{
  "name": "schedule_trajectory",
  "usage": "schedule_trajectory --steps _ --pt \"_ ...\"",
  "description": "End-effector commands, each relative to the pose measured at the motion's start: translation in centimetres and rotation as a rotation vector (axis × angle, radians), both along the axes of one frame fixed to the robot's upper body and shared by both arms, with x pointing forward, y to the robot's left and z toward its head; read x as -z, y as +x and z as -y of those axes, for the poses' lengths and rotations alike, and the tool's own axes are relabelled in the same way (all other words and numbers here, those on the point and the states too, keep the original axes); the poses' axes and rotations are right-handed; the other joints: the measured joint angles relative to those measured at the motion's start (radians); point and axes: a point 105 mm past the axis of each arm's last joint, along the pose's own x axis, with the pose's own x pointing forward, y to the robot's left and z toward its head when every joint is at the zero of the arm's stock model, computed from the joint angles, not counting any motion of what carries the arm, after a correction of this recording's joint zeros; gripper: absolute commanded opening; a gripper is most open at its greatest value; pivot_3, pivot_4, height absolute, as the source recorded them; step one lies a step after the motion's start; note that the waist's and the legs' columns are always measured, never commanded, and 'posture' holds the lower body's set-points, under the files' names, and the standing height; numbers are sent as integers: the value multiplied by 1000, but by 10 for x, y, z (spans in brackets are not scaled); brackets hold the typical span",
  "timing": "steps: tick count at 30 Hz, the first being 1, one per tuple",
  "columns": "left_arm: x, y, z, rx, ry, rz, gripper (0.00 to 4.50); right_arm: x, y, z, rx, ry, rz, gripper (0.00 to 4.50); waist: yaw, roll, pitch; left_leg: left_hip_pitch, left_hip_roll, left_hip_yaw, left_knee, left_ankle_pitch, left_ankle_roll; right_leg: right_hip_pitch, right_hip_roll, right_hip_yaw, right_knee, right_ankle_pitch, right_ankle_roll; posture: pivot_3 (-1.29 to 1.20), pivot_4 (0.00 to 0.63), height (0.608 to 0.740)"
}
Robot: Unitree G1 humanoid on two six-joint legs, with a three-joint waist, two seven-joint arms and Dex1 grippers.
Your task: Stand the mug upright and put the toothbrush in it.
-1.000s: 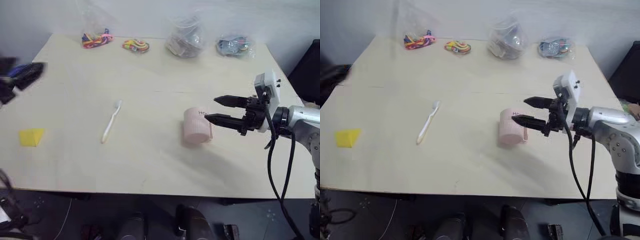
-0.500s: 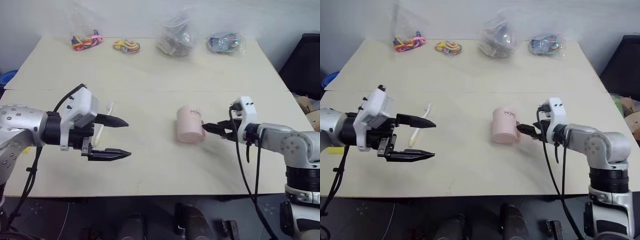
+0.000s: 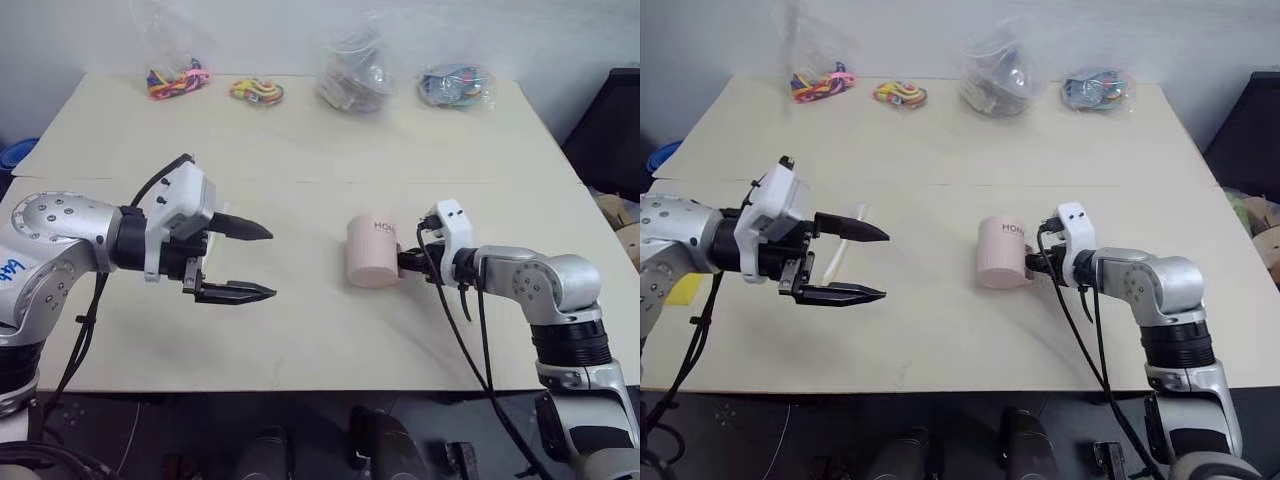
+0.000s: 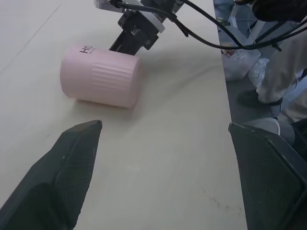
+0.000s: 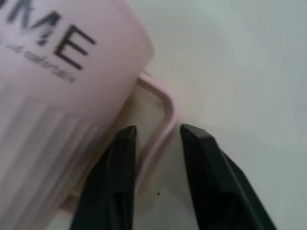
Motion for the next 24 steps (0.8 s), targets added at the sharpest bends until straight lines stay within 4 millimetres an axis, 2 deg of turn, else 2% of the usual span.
schedule_trajectory --steps 1,3,5,7,9,14,15,17,21,24 --pt "-10 0 0 1 -4 60 4500 -15 2 0 -5 0 49 24 -1 0 0 0 0 0 0 0 0 0 0 0 0 0 0 0 150 740" --pt "-9 1 -1 -6 -4 62 4500 -20 3 -2 -1 18 63 24 -2 0 0 0 0 0 0 0 0 0 0 0 0 0 0 0 150 740" --pt "-9 3 -2 -16 -6 65 4500 -34 7 -9 -7 73 136 24 -2 0 0 0 0 0 0 0 0 0 0 0 0 0 0 0 150 740" --pt "-9 5 -3 -34 -17 66 4500 -59 16 -22 -6 140 291 24 -2 0 0 0 0 0 0 0 0 0 0 0 0 0 0 0 150 740" --pt "-10 7 -5 -52 -31 64 4500 -76 25 -34 16 181 425 24 -6 0 0 0 0 0 0 0 0 0 0 0 1 0 0 0 150 740" --pt "-14 14 -10 -106 -59 75 4500 -88 41 -65 94 245 716 24 -20 1 0 0 0 0 -1 0 0 -1 1 0 1 0 0 0 150 740" --pt "-15 15 -11 -117 -65 76 4500 -86 43 -66 113 241 758 24 -23 1 0 0 0 0 -1 0 0 -1 1 0 1 0 0 0 150 740" --pt "-18 19 -16 -148 -83 82 4500 -69 41 -74 98 176 842 24 -26 1 0 0 -1 -1 -1 0 0 -1 0 0 1 0 0 0 150 740" --pt "-25 21 -21 -182 -136 67 4500 -29 37 -78 109 164 835 24 -31 1 1 0 -1 -2 -2 0 0 -1 0 -1 -1 0 0 0 150 740" --pt "-27 20 -21 -182 -153 55 4500 -17 29 -76 97 143 863 24 -38 2 1 0 0 -1 -2 0 0 -1 1 0 -1 0 0 0 150 740"
